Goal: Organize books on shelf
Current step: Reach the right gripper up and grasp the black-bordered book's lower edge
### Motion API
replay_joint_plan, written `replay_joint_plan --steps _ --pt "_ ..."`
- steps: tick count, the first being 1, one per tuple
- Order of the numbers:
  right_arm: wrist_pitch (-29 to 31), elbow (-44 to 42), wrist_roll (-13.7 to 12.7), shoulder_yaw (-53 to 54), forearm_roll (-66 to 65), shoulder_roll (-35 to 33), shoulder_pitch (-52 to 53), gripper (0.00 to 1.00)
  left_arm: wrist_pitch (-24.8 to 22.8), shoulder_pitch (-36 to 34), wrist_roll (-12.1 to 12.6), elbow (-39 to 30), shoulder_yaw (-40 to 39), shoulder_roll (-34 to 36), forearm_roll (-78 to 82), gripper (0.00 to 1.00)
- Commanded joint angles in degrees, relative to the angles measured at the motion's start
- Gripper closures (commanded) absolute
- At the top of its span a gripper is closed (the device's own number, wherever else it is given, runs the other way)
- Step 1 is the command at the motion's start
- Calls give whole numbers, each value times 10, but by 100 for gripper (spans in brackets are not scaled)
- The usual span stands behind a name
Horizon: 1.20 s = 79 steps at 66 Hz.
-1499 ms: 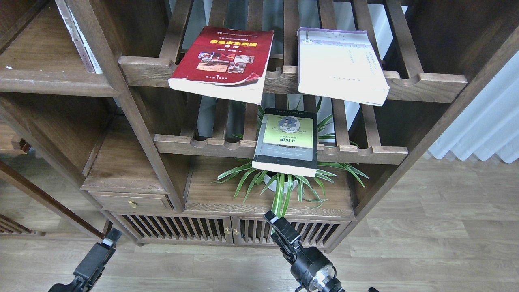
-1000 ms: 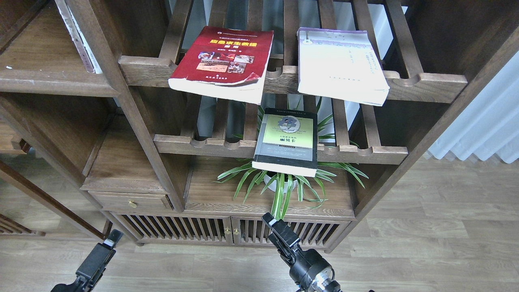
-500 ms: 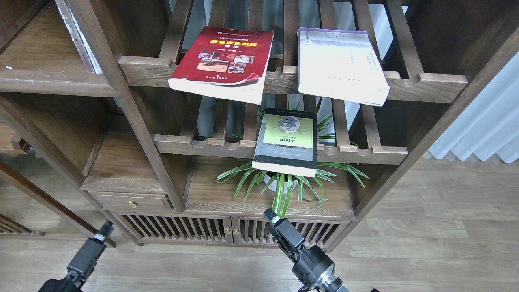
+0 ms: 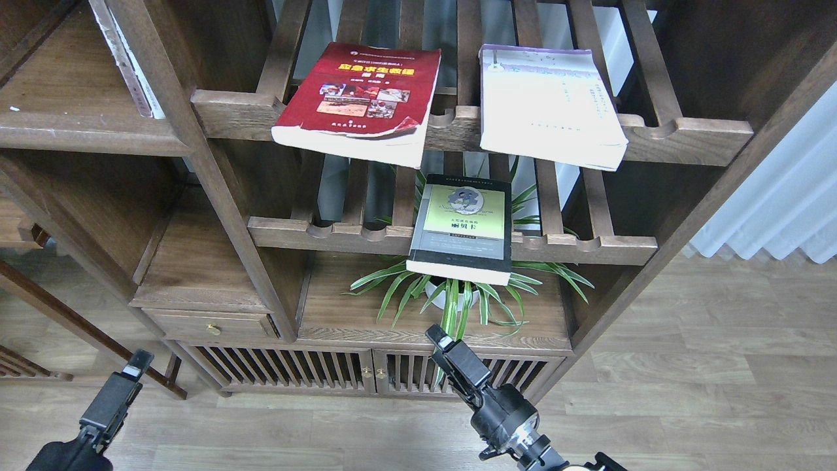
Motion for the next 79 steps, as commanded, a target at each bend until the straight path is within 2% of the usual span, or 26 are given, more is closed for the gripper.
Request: replay_joint_plan --steps 1,11,18,35,50,70,75,79 --pt "0 2 26 -14 1 0 16 0 0 -1 0 0 0 0 0 0" --pt "0 3 59 -11 8 0 40 0 0 -3 0 5 -10 1 0 0" --pt "0 2 68 -10 9 0 54 0 0 -3 0 17 -21 1 0 0" --pt "0 3 72 -9 12 0 71 0 0 -7 0 45 -57 12 0 0" --pt "0 2 72 -8 71 0 100 0 0 -7 0 46 -59 12 0 0" --pt "0 -5 72 -7 71 0 114 0 0 -7 0 47 -59 12 0 0" --pt "0 -4 77 -7 72 0 115 1 0 -7 0 47 -60 12 0 0" --pt "0 -4 92 -7 72 0 116 3 0 -8 1 47 -61 13 0 0"
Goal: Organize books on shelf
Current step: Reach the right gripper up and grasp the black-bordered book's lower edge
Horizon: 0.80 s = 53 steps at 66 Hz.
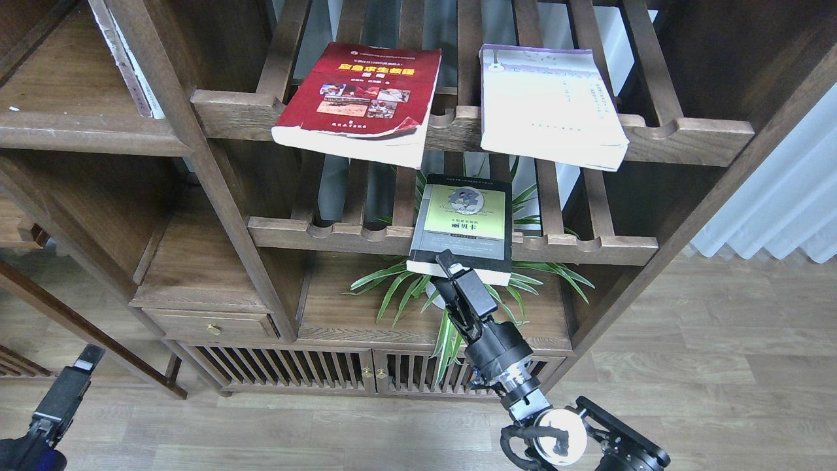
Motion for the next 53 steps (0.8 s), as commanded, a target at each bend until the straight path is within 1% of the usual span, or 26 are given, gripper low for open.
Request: replay_joint_plan --steps 1,4,9,15,21,24,27,28,32,38,39,41,42,43,49,53 --pt "0 0 20 0 0 0 3 3 0 -1 0 0 -1 1 0 0" --pt "0 0 30 1 0 0 6 7 0 -1 0 0 -1 1 0 0" --pt "0 0 37 1 0 0 8 14 0 -1 0 0 -1 1 0 0" --pt "0 0 37 1 0 0 9 20 0 -1 0 1 -1 1 0 0" --pt "0 0 37 1 0 0 9 22 0 -1 0 4 -1 1 0 0" --pt "0 0 37 1 0 0 9 25 0 -1 0 4 -1 1 0 0" --pt "0 0 37 2 0 0 9 31 0 -2 0 4 -1 1 0 0" --pt "0 -1 37 2 1 0 9 34 0 -2 0 4 -1 1 0 0" --pt "0 -1 37 2 5 0 9 38 0 -1 0 4 -1 1 0 0" --pt "0 -1 37 4 15 0 9 49 0 -1 0 4 -2 1 0 0" --pt "0 -2 37 4 19 0 9 53 0 -1 0 4 -2 1 0 0" --pt "0 -3 37 4 22 0 9 57 0 -2 0 4 -3 1 0 0" --pt "0 -4 37 5 27 0 9 62 0 -1 0 4 -5 1 0 0" --pt "0 -9 36 11 36 0 9 70 0 -1 0 4 -8 1 0 0" --pt "0 -25 36 27 42 0 9 77 0 -1 0 4 -9 1 0 0" --pt "0 -30 36 30 42 0 9 78 0 -1 0 4 -9 1 0 0"
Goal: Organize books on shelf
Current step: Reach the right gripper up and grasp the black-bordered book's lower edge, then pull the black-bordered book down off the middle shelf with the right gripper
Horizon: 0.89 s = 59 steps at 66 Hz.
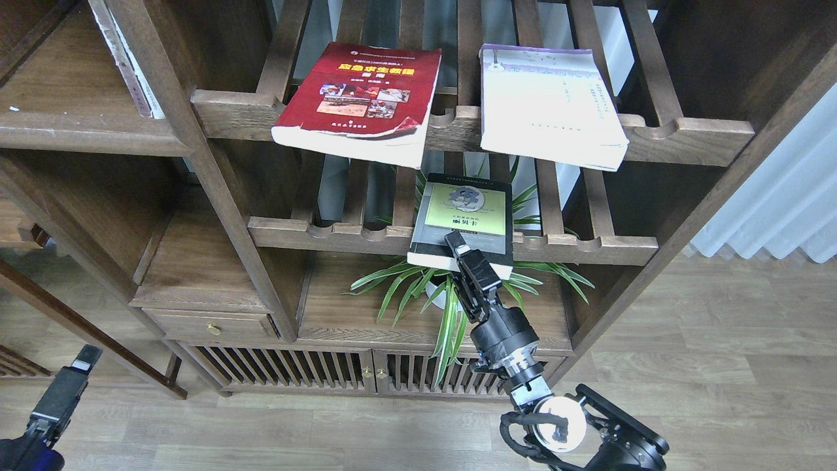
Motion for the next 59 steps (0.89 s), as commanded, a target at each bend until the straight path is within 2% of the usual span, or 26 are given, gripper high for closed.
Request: replay_joint_plan --steps 1,8,15,19,43,59 --pt "0 -13 0 11 4 0 0 78 0 -1 1 0 -2 0 0 0" --pt "0 -15 0 13 4 0 0 81 0 -1 0 0 -2 0 0 0" --pt "0 -15 0 22 8 0 -1 92 0 -1 0 0 -2 0 0 0" --pt "0 -11 0 22 9 0 -5 94 0 -1 1 0 -2 0 0 0" --pt "0 79 -11 13 -1 0 -104 95 0 -1 -1 -1 -6 -1 0 0" --pt "0 89 -37 1 -31 0 -151 95 0 -15 0 18 1 -6 -4 0"
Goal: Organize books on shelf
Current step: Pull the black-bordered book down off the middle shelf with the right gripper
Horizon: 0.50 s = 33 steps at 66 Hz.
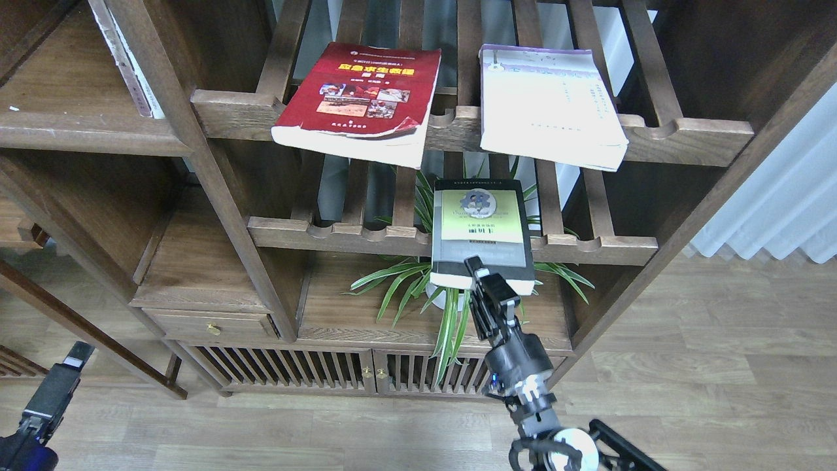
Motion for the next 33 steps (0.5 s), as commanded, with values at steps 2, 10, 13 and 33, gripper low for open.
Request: replay_joint_plan --steps 2,10,13,33 --pt "0 1 -10 -12 -16 0 -24 95 0 -16 6 11 11 -4 -2 0" --pt "0 2 -10 -25 -18 0 -37 95 0 -29 7 11 13 -7 -2 0" --pt "0 3 -10 -29 -21 0 -44 95 0 -27 13 10 17 -7 -3 0" --pt "0 6 -26 -49 -37 0 -86 95 0 -31 15 20 111 -26 -12 0"
